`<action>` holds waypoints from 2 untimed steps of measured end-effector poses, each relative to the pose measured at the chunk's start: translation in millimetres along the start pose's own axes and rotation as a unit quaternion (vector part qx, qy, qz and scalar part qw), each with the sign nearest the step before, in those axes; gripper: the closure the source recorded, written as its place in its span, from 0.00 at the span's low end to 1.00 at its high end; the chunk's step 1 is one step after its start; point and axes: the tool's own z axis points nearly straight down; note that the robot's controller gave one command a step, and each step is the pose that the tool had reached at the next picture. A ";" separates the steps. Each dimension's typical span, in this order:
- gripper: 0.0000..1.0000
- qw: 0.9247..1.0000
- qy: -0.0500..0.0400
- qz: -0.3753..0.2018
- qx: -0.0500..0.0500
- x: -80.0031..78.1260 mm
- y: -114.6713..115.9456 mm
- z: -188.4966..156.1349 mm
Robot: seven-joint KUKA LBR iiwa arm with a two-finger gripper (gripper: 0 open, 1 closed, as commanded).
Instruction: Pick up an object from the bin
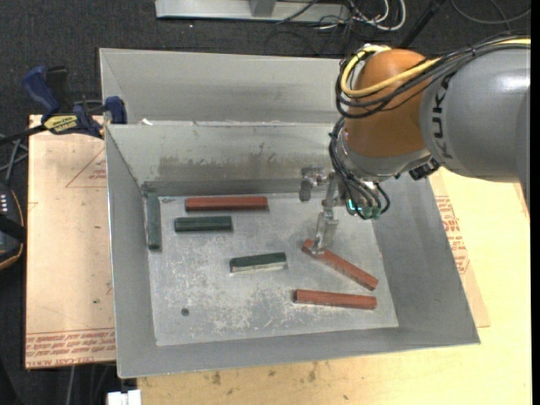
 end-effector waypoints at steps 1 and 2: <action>0.00 1.000 -0.004 0.000 0.000 -1.8 0.0 -4.5; 0.00 0.999 -0.006 0.042 -0.001 10.7 -13.4 34.2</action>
Offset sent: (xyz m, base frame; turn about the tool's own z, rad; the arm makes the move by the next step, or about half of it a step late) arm -0.0305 -0.0335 -0.0877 0.1968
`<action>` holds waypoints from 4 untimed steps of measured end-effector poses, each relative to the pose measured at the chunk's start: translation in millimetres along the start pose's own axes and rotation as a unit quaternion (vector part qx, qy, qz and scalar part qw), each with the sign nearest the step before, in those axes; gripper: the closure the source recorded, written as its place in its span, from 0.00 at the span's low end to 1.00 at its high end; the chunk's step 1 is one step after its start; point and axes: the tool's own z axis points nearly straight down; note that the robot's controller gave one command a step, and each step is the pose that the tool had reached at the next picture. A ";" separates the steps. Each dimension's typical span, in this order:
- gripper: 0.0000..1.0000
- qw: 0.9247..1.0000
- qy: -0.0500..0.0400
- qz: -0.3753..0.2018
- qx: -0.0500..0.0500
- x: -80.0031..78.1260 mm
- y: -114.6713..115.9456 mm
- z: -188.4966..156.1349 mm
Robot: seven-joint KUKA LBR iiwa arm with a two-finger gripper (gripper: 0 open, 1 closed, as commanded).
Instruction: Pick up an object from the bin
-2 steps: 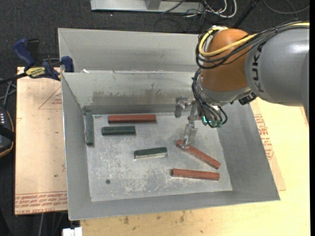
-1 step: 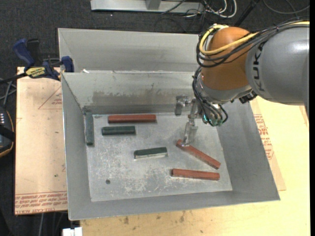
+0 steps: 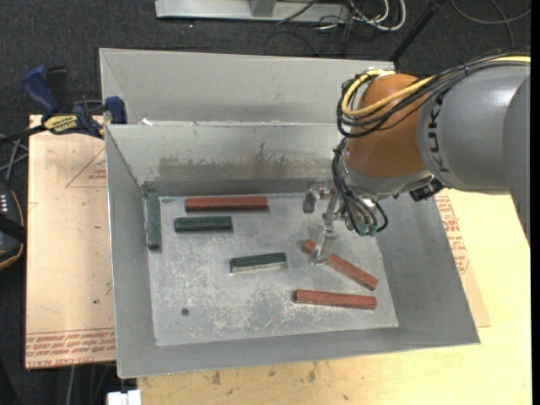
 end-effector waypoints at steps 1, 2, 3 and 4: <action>1.00 0.999 0.003 -0.048 0.000 3.1 -2.1 53.4; 0.00 0.999 0.002 -0.048 0.000 2.9 -2.2 53.4; 0.00 0.999 0.002 -0.048 0.000 3.0 -2.2 53.5; 0.00 1.000 0.007 -0.025 0.000 30.7 -19.6 23.9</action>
Offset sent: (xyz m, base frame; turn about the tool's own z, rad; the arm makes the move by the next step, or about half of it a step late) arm 0.0000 0.0000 0.0000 0.0000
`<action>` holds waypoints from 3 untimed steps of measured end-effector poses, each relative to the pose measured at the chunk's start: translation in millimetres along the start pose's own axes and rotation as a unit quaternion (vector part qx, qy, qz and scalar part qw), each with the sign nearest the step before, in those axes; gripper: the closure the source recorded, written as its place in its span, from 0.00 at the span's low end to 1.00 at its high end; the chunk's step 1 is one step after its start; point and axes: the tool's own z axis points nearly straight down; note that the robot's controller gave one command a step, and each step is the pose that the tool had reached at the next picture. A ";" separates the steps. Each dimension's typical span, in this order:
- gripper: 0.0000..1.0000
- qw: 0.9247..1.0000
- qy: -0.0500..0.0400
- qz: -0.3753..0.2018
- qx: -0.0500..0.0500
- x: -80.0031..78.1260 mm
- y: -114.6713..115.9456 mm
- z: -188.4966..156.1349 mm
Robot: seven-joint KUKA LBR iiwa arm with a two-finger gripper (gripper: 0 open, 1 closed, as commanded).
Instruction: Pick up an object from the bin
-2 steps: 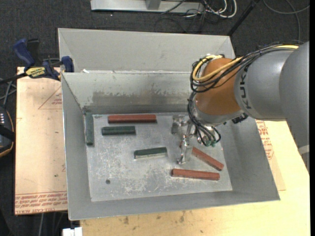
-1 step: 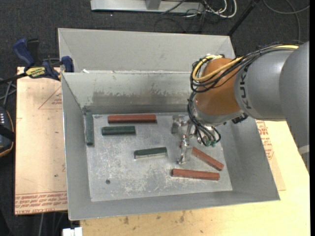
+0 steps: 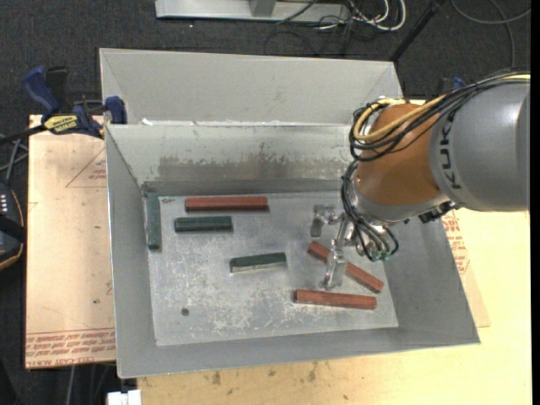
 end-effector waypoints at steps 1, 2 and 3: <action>1.00 0.997 -0.005 -0.073 0.001 -1.3 -90.2 28.9; 1.00 0.997 -0.005 -0.072 0.001 -1.4 -90.2 28.8; 1.00 0.998 -0.001 -0.069 0.000 -6.8 -95.7 -11.6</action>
Offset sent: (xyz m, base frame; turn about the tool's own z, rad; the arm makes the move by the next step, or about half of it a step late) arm 0.0000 0.0000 0.0000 0.0000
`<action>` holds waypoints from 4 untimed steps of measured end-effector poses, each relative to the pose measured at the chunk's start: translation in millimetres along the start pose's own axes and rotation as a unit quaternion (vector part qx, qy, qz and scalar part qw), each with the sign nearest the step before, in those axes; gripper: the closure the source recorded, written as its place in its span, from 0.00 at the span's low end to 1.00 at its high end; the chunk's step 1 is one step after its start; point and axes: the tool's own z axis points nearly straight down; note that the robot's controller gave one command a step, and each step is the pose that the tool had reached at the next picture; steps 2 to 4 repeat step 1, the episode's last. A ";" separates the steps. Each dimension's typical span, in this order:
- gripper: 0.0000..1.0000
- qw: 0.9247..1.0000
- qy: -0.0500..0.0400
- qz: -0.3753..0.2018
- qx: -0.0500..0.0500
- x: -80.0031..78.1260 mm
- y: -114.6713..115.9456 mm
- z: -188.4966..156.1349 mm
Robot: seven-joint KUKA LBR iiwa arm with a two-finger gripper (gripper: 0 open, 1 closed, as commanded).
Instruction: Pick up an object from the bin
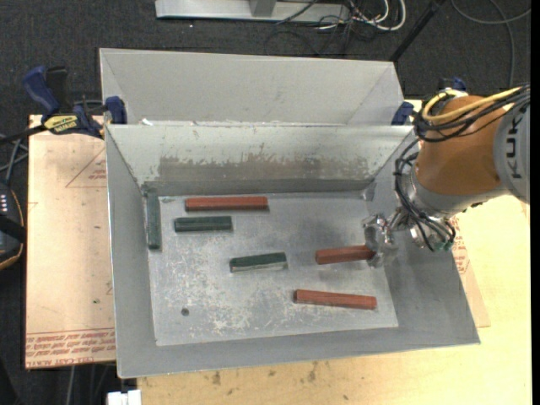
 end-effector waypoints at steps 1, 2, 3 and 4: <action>1.00 0.996 -0.004 -0.094 0.002 -5.9 28.4 -109.2; 1.00 0.996 -0.004 -0.094 0.002 -5.9 28.4 -109.2; 1.00 0.996 -0.004 -0.094 0.002 -5.9 28.4 -109.2; 1.00 0.996 -0.004 -0.094 0.002 -5.9 28.4 -109.2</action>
Offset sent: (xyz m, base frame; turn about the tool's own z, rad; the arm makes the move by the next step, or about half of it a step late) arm 0.0000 0.0000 0.0000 0.0000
